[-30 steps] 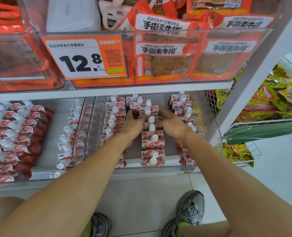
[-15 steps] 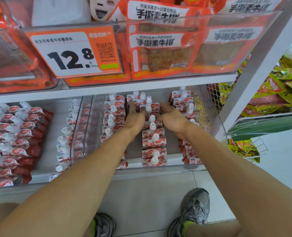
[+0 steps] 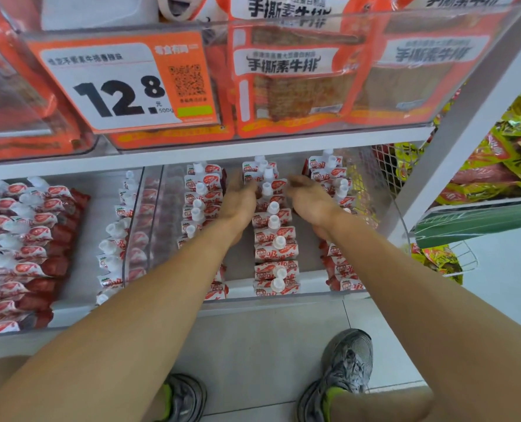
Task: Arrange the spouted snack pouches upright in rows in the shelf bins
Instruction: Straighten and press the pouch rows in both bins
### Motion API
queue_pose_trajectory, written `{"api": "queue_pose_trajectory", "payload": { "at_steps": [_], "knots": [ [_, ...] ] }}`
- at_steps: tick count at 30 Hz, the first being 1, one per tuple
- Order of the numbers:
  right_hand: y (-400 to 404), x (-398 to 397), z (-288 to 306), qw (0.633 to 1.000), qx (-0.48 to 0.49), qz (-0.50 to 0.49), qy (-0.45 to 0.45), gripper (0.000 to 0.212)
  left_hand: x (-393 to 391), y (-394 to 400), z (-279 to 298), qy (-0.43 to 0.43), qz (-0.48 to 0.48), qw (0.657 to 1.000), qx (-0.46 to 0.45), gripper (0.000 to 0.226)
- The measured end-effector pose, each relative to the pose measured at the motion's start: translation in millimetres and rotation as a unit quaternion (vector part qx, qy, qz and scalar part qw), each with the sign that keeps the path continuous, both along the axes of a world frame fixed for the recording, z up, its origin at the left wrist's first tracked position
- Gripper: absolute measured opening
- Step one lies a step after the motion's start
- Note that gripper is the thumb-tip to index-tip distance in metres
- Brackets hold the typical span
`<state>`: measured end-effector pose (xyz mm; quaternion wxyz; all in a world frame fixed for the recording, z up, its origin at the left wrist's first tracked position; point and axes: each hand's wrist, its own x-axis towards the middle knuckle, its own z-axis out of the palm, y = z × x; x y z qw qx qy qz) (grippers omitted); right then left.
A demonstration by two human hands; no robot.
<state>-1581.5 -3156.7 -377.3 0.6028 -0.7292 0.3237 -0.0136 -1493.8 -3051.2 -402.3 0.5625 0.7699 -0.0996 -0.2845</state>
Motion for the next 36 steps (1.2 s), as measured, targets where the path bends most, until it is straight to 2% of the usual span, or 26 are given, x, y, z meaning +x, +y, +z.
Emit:
{"api": "queue_pose_trajectory", "payload": {
  "at_steps": [2,5,13,21,25,29,33,36],
  "knots": [
    [3,5,-2,0.999,0.023,-0.037,0.003,0.051,-2,-7,-2,0.007,0.008,1.0,0.0,0.048],
    [11,15,-6,0.995,0.07,-0.066,-0.019,0.049,-6,-18,-3,0.005,0.017,1.0,-0.002,0.049],
    [21,20,-16,0.991,0.097,-0.078,-0.046,0.052,2,-13,-10,0.025,-0.027,0.999,-0.017,0.043],
    [21,19,-23,0.995,0.058,-0.08,-0.033,0.053,-4,-13,-7,-0.003,-0.051,0.999,0.001,0.048],
    [23,17,-16,0.995,0.045,-0.082,-0.027,0.05,-10,-8,4,0.014,-0.066,0.997,0.024,0.051],
    [25,0,1,0.994,0.03,-0.091,-0.044,0.043,-28,12,19,0.017,-0.026,0.999,0.031,0.049],
    [40,-29,-1,0.999,0.037,-0.029,0.005,0.038,-55,34,24,0.074,-0.117,0.99,0.041,0.047],
    [54,-34,-5,0.999,0.044,-0.022,0.006,0.042,-58,37,22,0.087,-0.124,0.987,0.06,0.054]
  ]
}}
